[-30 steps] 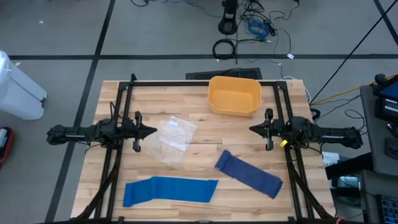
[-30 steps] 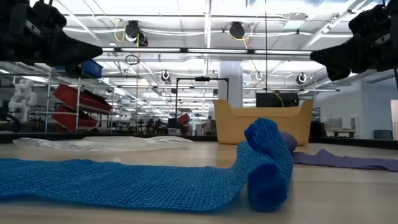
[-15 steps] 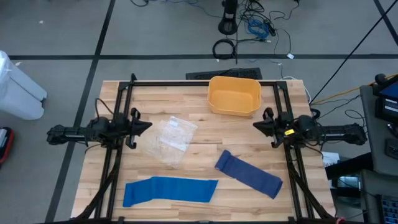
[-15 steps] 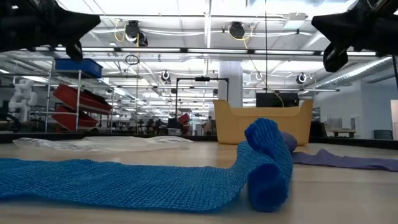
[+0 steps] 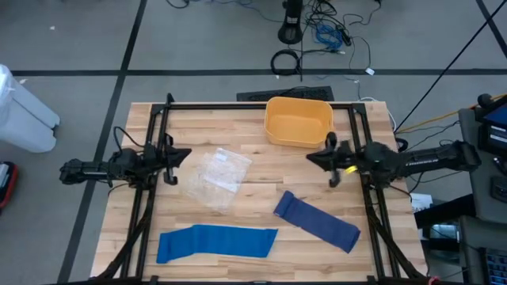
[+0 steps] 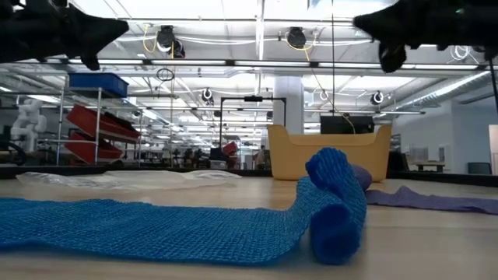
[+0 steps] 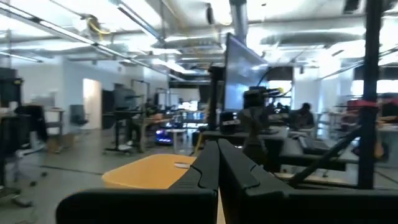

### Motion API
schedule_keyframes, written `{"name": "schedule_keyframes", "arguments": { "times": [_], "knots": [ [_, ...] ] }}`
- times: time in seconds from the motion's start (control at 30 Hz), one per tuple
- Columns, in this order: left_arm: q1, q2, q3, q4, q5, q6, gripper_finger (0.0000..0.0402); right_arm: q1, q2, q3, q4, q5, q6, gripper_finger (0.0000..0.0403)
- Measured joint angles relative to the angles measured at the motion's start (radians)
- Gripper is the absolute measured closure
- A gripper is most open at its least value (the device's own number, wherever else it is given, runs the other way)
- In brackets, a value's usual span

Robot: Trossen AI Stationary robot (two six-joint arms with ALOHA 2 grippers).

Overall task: Roll bandage
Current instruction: Roll the dark blue bandage

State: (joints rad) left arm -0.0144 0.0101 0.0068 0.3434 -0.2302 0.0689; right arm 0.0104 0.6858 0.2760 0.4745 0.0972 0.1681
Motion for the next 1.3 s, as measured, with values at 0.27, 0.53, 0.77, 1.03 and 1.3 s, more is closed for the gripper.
{"name": "schedule_keyframes", "arguments": {
  "times": [0.27,0.53,0.77,1.03,1.3],
  "knots": [
    [0.000,0.009,0.000,-0.072,-0.155,-0.021,0.0401,-0.041,0.235,0.115,-0.367,-0.079,-0.105,0.0396],
    [0.000,0.121,0.000,-0.079,-0.167,-0.062,0.0401,-0.024,0.380,0.114,-0.407,-0.231,-0.045,0.0384],
    [0.000,0.258,0.000,-0.020,-0.104,-0.090,0.0401,0.038,0.499,0.115,-0.365,-0.231,-0.004,0.0297],
    [-0.001,0.475,0.000,0.139,-0.004,-0.159,0.0362,0.064,0.617,0.115,-0.235,-0.232,0.166,0.0248],
    [-0.010,0.701,0.000,0.309,0.081,-0.245,0.0317,0.077,0.701,0.116,-0.224,-0.230,0.249,0.0258]
  ]
}}
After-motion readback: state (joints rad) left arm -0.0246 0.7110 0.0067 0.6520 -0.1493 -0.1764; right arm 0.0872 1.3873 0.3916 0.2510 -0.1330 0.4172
